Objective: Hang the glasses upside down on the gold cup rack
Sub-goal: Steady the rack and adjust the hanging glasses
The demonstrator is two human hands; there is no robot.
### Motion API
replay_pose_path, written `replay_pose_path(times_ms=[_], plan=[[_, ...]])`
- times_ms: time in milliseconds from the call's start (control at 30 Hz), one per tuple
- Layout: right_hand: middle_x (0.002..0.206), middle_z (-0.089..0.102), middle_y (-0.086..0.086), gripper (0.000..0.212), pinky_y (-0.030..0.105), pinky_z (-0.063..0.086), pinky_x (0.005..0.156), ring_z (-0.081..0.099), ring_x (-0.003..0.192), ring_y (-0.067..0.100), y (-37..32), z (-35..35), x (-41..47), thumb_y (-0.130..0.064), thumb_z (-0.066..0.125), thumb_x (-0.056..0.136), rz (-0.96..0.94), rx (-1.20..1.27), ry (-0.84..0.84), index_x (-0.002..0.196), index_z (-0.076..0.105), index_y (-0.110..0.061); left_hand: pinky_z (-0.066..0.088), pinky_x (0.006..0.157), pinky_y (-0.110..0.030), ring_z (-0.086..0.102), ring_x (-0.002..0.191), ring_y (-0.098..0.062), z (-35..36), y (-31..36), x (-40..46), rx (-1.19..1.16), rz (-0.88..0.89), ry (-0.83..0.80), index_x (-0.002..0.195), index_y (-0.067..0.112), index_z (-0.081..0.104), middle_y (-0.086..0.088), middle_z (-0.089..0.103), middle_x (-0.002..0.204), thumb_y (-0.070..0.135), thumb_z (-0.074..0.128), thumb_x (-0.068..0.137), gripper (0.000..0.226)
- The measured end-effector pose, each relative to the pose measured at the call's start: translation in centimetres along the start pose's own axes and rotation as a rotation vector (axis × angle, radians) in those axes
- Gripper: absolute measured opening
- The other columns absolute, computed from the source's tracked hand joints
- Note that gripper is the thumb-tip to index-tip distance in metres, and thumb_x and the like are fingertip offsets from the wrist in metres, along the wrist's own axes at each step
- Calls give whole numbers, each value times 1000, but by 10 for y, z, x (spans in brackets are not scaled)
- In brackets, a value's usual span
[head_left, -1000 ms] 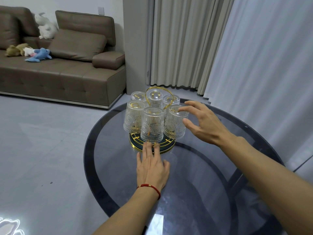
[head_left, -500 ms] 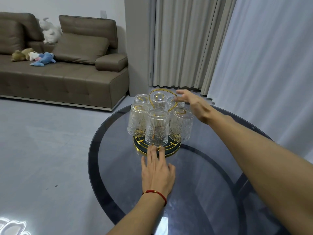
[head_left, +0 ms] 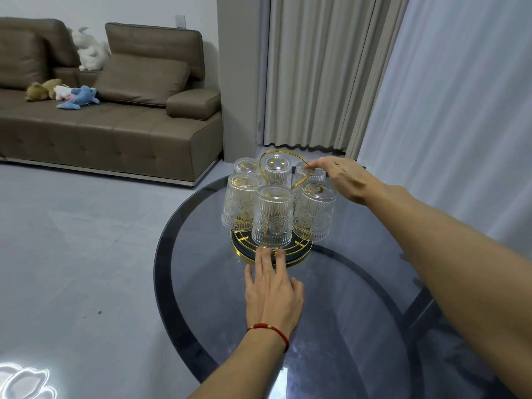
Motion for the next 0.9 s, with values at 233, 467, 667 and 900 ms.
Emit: replay_pose_path(times_ms=[233,467,667,900], plan=[[154,53,8,54,48,32,119,44,143,26,0,1,2,-32,16,111,-12,-37,-14,144,58,-20,21,123,-50,16,152,-28,2,-1,0,-18,-6,0,153,17,30,-13,27,160,32,43,96,60],[154,53,9,53,44,32,119,44,143,24,1,0,4,-31,18,112,-31,-13,-2,142,60,-18,25,120,-48,19,150,-27,2,0,0,-2,-4,-2,151,18,31,-11,28,158,33,42,96,58],[154,52,10,54,34,33,102,47,138,25,4,1,8,-36,19,111,-8,44,-14,140,62,-19,24,121,-49,19,151,-27,2,0,0,-9,-7,-2,152,18,31,-12,28,159,32,42,96,59],[157,51,9,56,35,33,111,46,142,24,-14,-3,19,-38,22,108,-3,172,68,146,56,-14,24,121,-49,18,151,-28,2,1,0,-11,-15,0,152,18,31,-12,28,159,32,43,96,59]])
Point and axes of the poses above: each hand's wrist, its own x-axis towards the middle knuckle, its own z-axis out of the palm, y = z × x, the point moved 8 cm from there along x, towards the middle knuckle
